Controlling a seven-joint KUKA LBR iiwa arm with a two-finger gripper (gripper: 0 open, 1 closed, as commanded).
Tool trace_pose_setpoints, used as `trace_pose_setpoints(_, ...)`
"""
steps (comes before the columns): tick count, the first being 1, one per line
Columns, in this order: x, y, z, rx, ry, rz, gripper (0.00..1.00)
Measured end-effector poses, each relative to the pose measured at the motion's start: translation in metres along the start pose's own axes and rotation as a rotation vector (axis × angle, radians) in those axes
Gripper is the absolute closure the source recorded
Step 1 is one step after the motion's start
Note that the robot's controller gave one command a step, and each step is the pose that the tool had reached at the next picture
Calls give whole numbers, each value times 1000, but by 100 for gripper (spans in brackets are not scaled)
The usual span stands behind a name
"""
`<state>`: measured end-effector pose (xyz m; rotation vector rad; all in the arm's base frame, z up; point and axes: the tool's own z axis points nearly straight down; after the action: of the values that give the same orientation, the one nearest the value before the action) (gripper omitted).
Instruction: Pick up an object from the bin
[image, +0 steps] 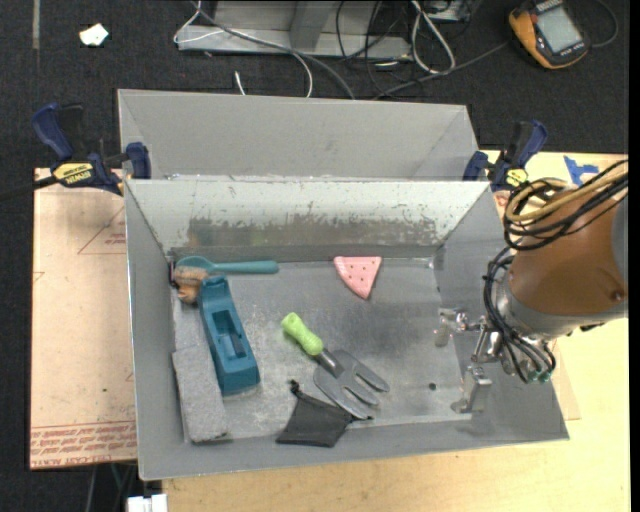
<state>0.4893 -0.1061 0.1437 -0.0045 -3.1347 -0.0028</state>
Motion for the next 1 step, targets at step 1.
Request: trace_pose_setpoints(1,-2,0,-3,1,-7,-3,0)
